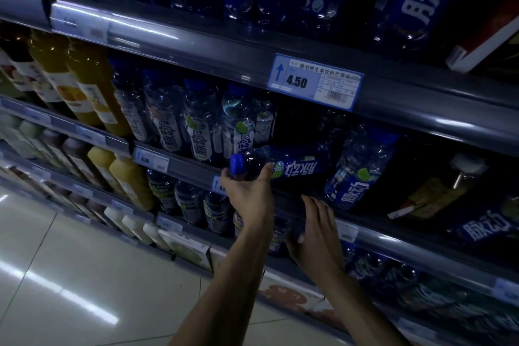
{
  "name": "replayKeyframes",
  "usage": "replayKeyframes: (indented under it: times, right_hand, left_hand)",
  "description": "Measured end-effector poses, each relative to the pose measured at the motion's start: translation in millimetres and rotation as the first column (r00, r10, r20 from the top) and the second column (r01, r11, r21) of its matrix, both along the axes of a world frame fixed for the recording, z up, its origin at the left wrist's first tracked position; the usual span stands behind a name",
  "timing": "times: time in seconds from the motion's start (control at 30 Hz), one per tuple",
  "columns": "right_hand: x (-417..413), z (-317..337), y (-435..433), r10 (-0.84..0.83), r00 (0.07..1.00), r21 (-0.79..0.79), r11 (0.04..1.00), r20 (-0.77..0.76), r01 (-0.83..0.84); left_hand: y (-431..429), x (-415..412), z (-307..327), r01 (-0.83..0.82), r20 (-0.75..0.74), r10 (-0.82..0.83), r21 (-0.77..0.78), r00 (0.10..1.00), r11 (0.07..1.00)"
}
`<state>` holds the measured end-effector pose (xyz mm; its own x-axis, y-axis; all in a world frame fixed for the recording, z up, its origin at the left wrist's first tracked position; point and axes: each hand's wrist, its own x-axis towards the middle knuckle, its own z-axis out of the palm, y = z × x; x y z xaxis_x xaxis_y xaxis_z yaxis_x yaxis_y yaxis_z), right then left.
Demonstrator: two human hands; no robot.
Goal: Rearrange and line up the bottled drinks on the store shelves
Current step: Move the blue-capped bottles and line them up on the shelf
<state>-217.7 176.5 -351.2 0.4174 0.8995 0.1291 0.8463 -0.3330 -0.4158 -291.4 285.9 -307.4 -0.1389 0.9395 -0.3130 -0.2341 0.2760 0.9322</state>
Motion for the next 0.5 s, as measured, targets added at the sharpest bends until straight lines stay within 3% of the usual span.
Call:
replayKeyframes:
  times: [0.23, 0.5]
  right_hand:
    - [2, 1, 0, 0.012, 0.999, 0.0, 1.0, -0.034, -0.012]
    - [5, -2, 0, 0.015, 0.997, -0.017, 1.0, -0.07, -0.016]
  left_hand:
    - [4, -2, 5, 0.009, 0.087, -0.014, 0.057, 0.996, 0.998]
    - [12, -18, 15, 0.057, 0.047, -0.072, 0.26, 0.996, 0.964]
